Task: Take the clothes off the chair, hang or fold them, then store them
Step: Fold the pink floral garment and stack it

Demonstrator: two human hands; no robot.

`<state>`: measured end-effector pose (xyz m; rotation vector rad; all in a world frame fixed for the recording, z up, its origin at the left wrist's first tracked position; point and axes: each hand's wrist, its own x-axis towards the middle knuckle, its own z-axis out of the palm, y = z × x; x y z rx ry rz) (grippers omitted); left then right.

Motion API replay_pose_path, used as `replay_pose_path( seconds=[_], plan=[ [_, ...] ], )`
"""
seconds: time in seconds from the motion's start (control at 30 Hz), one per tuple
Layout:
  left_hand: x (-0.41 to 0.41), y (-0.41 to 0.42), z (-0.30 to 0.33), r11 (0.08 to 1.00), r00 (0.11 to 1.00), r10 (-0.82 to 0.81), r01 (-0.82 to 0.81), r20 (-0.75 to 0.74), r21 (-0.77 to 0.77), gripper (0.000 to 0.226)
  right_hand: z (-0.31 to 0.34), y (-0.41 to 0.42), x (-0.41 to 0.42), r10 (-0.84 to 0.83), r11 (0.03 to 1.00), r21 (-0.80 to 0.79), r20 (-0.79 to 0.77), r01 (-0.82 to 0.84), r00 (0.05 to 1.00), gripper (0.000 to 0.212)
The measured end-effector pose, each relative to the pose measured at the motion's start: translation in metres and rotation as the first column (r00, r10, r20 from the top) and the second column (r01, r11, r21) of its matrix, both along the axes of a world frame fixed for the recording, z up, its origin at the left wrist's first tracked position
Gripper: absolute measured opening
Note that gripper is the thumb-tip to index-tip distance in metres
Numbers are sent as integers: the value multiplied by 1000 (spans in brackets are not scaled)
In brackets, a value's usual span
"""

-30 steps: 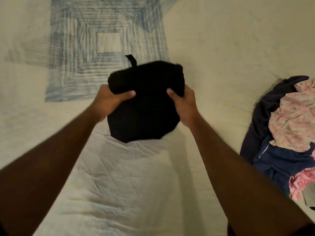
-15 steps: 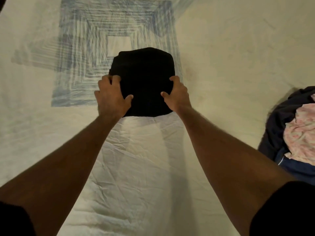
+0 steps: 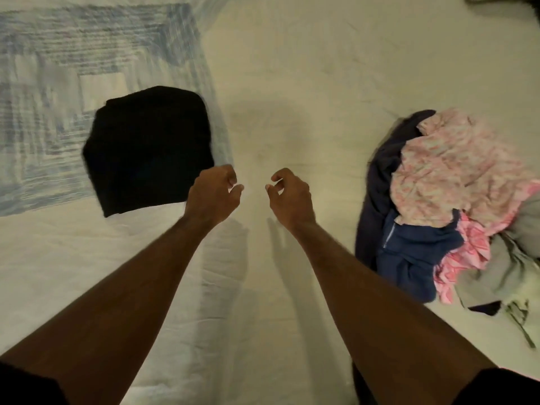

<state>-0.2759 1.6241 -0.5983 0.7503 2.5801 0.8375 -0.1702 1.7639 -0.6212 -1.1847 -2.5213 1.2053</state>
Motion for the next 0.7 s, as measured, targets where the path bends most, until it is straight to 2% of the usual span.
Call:
replay_pose_path(
  seconds=[0.2, 0.33, 0.4, 0.47, 0.57, 0.7],
  plan=[
    [61, 95, 12, 990, 987, -137, 134, 84, 32, 15, 17, 84, 91, -142, 986, 98, 44, 137, 989, 5],
    [105, 160, 18, 962, 955, -269, 259, 127, 92, 17, 26, 139, 155, -251, 949, 221, 87, 227, 964, 13],
    [126, 190, 19, 943, 933, -329, 316, 148, 102, 15, 25, 167, 183, -298, 927, 272, 116, 258, 947, 4],
    [145, 212, 17, 927, 915, -372, 359, 156, 106, 15, 20, 188, 205, -312, 928, 277, 211, 250, 926, 22],
    [171, 239, 10, 911, 889, -412, 404, 198, 82, 14, 10, 215, 227, -299, 951, 179, 312, 253, 902, 45],
    [189, 247, 1, 914, 876, -393, 406, 278, 15, 14, 7, 227, 225, -268, 961, 138, 268, 239, 925, 18]
  ],
)
